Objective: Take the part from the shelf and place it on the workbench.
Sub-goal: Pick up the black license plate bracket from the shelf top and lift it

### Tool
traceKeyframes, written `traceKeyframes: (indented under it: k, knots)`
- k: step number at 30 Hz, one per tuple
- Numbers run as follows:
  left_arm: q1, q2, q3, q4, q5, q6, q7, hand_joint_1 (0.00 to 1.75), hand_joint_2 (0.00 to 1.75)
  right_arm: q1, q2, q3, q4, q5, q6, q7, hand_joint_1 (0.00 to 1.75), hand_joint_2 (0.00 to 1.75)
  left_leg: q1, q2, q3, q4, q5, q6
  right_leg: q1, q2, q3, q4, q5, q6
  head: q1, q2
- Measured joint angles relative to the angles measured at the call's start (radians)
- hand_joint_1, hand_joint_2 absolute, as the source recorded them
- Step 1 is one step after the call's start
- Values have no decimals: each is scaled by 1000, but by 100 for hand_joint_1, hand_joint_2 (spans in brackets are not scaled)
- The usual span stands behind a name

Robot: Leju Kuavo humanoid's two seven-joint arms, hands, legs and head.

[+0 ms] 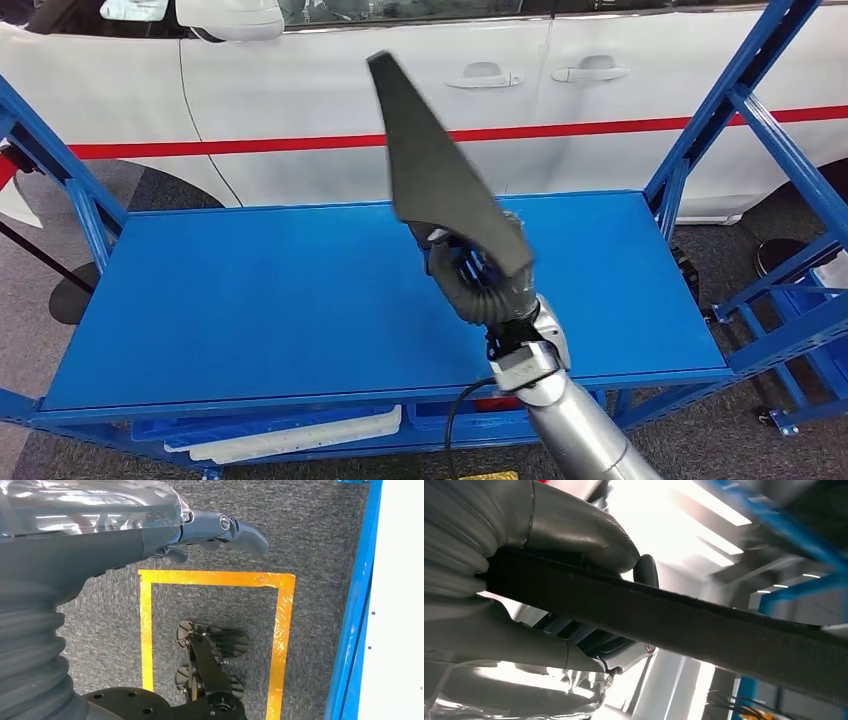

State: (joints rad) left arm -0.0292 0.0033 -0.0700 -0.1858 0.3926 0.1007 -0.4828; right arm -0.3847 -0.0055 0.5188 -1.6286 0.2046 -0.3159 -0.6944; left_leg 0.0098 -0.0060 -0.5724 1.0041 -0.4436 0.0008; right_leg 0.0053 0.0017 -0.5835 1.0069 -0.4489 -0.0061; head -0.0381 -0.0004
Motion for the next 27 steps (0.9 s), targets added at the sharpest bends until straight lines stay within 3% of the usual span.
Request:
traceKeyframes:
  k: [3,6,7,8,9,11,13,17,18,19,22,23,24,25,27]
  knots:
    - [1,-1,13,0,9,0,-5,0,175,40,-19,-22,-167,-231,297,-5,166,175,2,1,-12,33,-27,-16,-8,-2,5,-10,6,-14,0,0]
    - [3,-3,24,0,14,2,2,0,175,82,-20,-40,-262,-377,545,-8,166,175,4,2,-87,206,-124,-29,-8,-7,8,-12,8,-23,0,0]
    - [3,-3,26,0,15,5,9,0,175,95,-20,-41,-280,-411,603,-8,166,175,5,2,-110,259,-145,-32,-7,-7,7,-11,8,-24,0,0]
    - [4,-3,28,0,14,10,17,0,175,106,-20,-42,-293,-442,653,-6,166,175,5,2,-117,280,-146,-33,-6,-7,6,-10,8,-24,0,0]
    - [5,-3,29,0,13,14,26,0,175,115,-20,-42,-304,-470,698,-2,166,175,5,2,-106,260,-128,-33,-6,-7,6,-9,8,-24,0,0]
    - [4,-2,31,0,9,20,42,0,175,128,-19,-41,-321,-517,768,14,166,175,4,2,-41,133,-65,-27,-6,-5,6,-6,7,-23,0,0]
    - [3,-2,34,0,6,24,58,0,175,137,-18,-38,-331,-548,815,34,166,175,1,1,13,26,-25,-17,-2,-3,3,-1,7,-16,0,0]
    - [1,-3,41,0,7,34,93,0,175,143,-14,-33,-334,-571,861,65,166,175,-1,1,18,-1,-6,7,-1,-1,-4,4,10,6,0,0]
    - [1,-4,43,0,7,36,101,0,175,141,-14,-32,-334,-576,867,71,166,175,1,3,14,-5,1,14,-2,-1,-10,15,-4,11,0,0]
    - [0,-5,44,0,8,38,110,0,175,136,-14,-32,-332,-581,870,79,166,175,4,4,7,-9,9,22,-4,-1,-25,51,-37,16,0,0]
    - [-5,-4,45,0,11,42,135,0,175,114,-16,-30,-327,-596,855,108,166,175,3,7,-25,-8,32,30,-14,-1,-90,240,-164,28,0,0]
    - [-6,-3,46,0,11,44,141,0,175,107,-19,-29,-325,-601,845,117,166,175,2,8,-36,-8,40,29,-16,-1,-96,277,-177,32,0,0]
    - [-6,-3,46,0,9,47,147,0,175,99,-22,-28,-323,-607,833,124,166,175,2,7,-46,-7,47,27,-18,-1,-84,279,-170,33,0,0]
    - [-7,-3,46,0,6,49,152,0,175,90,-26,-26,-321,-614,821,131,166,175,3,7,-56,-6,55,24,-20,-1,-52,242,-146,34,0,0]
    - [-7,-2,46,0,-1,50,161,0,175,69,-34,-21,-320,-626,803,138,166,175,2,6,-73,-2,69,17,-20,-1,48,97,-100,29,0,0]
